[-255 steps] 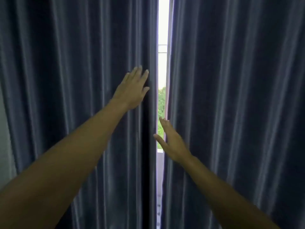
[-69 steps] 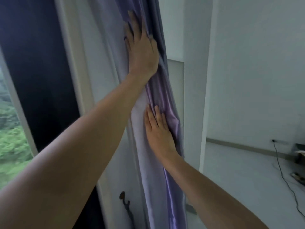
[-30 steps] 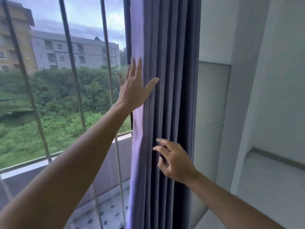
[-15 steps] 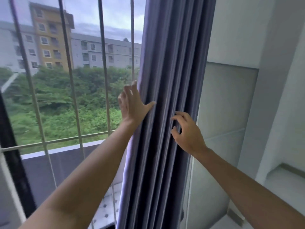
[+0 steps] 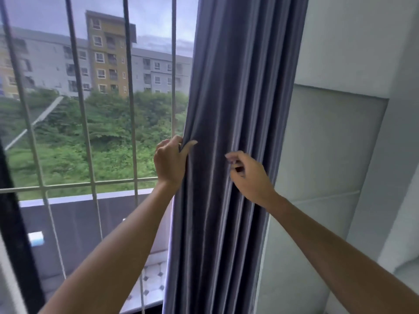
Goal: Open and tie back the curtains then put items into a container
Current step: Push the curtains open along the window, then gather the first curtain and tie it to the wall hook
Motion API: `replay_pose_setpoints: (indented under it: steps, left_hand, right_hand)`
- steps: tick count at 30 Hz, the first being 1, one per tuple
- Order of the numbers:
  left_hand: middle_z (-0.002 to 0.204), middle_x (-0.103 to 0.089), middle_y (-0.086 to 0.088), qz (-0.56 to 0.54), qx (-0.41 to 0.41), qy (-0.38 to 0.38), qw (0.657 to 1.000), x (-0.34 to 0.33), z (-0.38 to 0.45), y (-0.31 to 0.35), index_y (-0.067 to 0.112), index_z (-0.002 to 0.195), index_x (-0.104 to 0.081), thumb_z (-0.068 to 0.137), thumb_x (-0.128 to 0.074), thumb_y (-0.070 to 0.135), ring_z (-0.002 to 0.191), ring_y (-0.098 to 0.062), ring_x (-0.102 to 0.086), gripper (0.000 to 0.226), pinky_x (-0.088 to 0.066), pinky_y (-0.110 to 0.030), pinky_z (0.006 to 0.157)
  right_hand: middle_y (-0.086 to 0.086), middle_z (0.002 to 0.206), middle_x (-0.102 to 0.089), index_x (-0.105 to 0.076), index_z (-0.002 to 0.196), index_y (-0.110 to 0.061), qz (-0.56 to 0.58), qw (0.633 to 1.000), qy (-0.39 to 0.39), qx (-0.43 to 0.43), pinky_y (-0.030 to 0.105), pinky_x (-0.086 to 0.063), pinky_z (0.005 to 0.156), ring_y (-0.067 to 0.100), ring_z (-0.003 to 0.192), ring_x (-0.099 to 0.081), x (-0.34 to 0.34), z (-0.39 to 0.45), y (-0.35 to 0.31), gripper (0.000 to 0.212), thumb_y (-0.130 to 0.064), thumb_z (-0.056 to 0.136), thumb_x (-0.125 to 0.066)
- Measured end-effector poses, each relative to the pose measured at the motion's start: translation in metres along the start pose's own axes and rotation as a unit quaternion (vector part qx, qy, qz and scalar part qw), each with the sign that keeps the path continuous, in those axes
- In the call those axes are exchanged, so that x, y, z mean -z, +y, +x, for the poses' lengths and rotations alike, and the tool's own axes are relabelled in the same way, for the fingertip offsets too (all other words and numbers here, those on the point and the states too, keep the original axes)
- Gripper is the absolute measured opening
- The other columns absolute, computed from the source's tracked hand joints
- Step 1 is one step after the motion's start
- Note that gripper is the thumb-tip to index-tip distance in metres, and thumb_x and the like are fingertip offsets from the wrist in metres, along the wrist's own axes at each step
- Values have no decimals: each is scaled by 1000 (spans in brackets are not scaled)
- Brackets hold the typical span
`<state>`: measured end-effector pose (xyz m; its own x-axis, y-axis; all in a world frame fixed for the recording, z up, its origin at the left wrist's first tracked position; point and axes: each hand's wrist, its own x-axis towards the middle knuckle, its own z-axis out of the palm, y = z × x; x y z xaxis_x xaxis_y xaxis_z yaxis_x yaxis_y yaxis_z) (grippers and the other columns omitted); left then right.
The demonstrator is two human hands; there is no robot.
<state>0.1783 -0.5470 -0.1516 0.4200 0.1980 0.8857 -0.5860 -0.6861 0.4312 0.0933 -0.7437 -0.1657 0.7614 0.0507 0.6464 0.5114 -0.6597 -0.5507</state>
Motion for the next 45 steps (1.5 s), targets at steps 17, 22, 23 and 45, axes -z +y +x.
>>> replay_pose_setpoints:
  steps: [17,22,23,45]
  left_hand:
    - [85,-69,-16,57,-20,-248,967,-11,-15,-65,7,96,-54,88,-60,10,76,-37,-64,11,-47,-40,57]
    - [81,-68,-17,43,35,-288,956,-27,-63,-90,6,85,-54,88,-56,8,76,-42,-59,4,-43,-44,58]
    - [79,-67,-17,33,38,-290,956,-29,-69,-92,6,84,-55,88,-55,8,75,-42,-58,4,-43,-44,58]
    - [73,-54,2,-281,126,-234,922,-48,-54,-7,-1,113,-56,104,-30,25,65,-3,-46,38,-34,-26,68]
  right_hand:
    - [10,106,-63,14,150,-33,-10,981,26,-190,33,-55,69,28,90,-67,-71,35,35,101,-23,89,-64]
    - [8,103,-62,-1,154,-20,-67,952,-23,-299,32,-55,60,18,73,-62,-84,5,64,81,0,89,-46]
    - [12,114,-62,-4,154,-18,-97,945,-42,-310,31,-54,63,20,78,-63,-89,-4,72,77,0,90,-43]
    - [14,107,-68,-14,151,-14,-277,903,-179,-276,39,-50,75,32,96,-66,-202,-104,55,56,-4,97,-28]
